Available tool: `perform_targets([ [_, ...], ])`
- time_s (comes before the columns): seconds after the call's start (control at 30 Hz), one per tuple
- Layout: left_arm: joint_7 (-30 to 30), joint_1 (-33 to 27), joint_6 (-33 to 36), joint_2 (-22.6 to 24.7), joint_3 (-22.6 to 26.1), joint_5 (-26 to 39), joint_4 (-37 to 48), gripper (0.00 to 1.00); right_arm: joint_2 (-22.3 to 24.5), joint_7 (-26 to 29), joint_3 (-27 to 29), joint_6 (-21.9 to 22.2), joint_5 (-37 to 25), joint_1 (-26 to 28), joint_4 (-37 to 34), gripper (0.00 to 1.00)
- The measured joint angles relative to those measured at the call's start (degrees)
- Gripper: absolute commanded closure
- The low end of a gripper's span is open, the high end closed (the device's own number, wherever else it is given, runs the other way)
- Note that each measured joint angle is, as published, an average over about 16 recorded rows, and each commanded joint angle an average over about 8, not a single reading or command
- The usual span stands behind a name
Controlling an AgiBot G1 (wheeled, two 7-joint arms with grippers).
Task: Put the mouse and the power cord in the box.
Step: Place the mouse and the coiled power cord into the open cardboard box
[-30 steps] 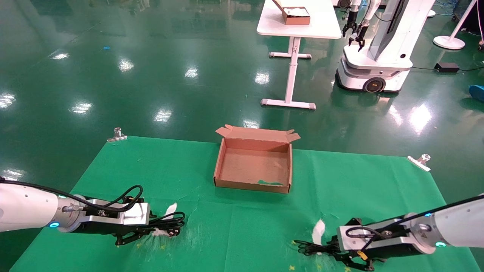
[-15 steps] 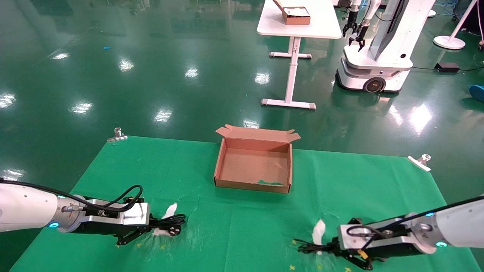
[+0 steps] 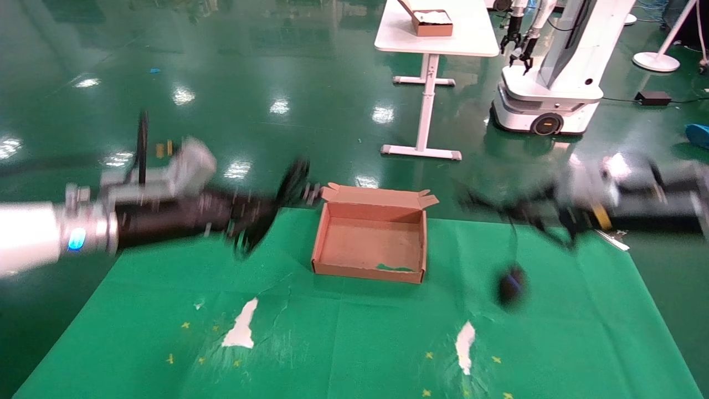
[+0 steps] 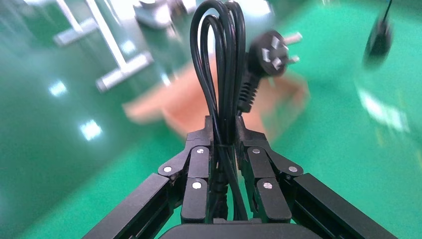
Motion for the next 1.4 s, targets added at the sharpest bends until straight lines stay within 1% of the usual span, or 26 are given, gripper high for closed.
perform_targets([
  [0.1,-1.5,-2.4,-2.2,1.4,-0.7,-1.0,0.0,1.00,-3.2,0.7,0.1,2.4,0.0,1.5,0.3,1.00],
  [0.17,-2.1,-4.0,-3.6,2.1,-0.9,-1.3,-0.2,1.00,-5.9,0.9,0.1,5.0,0.0,1.9,-0.1,1.00],
  [0.33,-2.1,-7.4,-5.2,2.0,-0.3,-0.6,-1.1,1.00,-13.4,0.5,0.2,14.4,0.0,0.0,-3.0,1.00],
  [0.47,-1.5,-9.1,-3.6,0.5,0.7,0.8,-1.8,1.00,-17.8,-0.1,0.4,21.3,0.5,-2.8,-5.0,1.00],
  [0.5,-1.3,-9.3,-2.9,-0.1,0.9,1.1,-2.0,1.00,-18.7,-0.3,0.5,22.8,0.6,-3.4,-5.4,0.98],
  [0.53,-1.0,-9.5,-2.1,-0.6,1.2,1.5,-2.1,1.00,-19.3,-0.3,0.5,24.2,0.8,-4.1,-5.7,0.89],
  [0.63,-0.4,-9.7,0.4,-2.1,2.0,2.7,-2.5,1.00,-20.9,-0.2,0.6,27.7,1.2,-5.8,-6.3,0.51],
  [0.73,0.1,-9.6,2.4,-3.1,2.7,3.6,-2.8,1.00,-21.6,-0.1,0.7,29.2,1.8,-7.1,-6.0,0.14],
  [0.77,0.3,-9.4,2.9,-3.2,2.8,3.8,-2.9,1.00,-21.6,-0.1,0.7,29.3,2.0,-7.4,-5.8,0.03],
  [0.8,0.5,-9.3,3.2,-3.2,3.0,4.0,-3.0,1.00,-21.6,-0.1,0.7,29.2,2.2,-7.6,-5.6,0.00],
  [0.97,1.1,-8.0,2.8,-1.7,3.4,4.6,-3.5,1.00,-21.3,-0.5,0.7,28.8,3.2,-8.3,-5.2,0.00],
  [1.13,1.8,-5.9,-0.4,2.9,4.0,5.4,-4.1,1.00,-20.0,-2.0,1.1,29.2,4.5,-7.9,-5.6,0.00],
  [1.27,2.5,-3.0,-4.1,7.5,4.9,6.4,-5.6,1.00,-17.4,-3.9,1.8,28.8,5.7,-6.4,-6.0,0.00],
  [1.4,3.0,0.9,-8.2,11.3,6.7,7.5,-9.4,1.00,-13.2,-6.1,2.5,26.2,6.6,-3.8,-6.1,0.00],
])
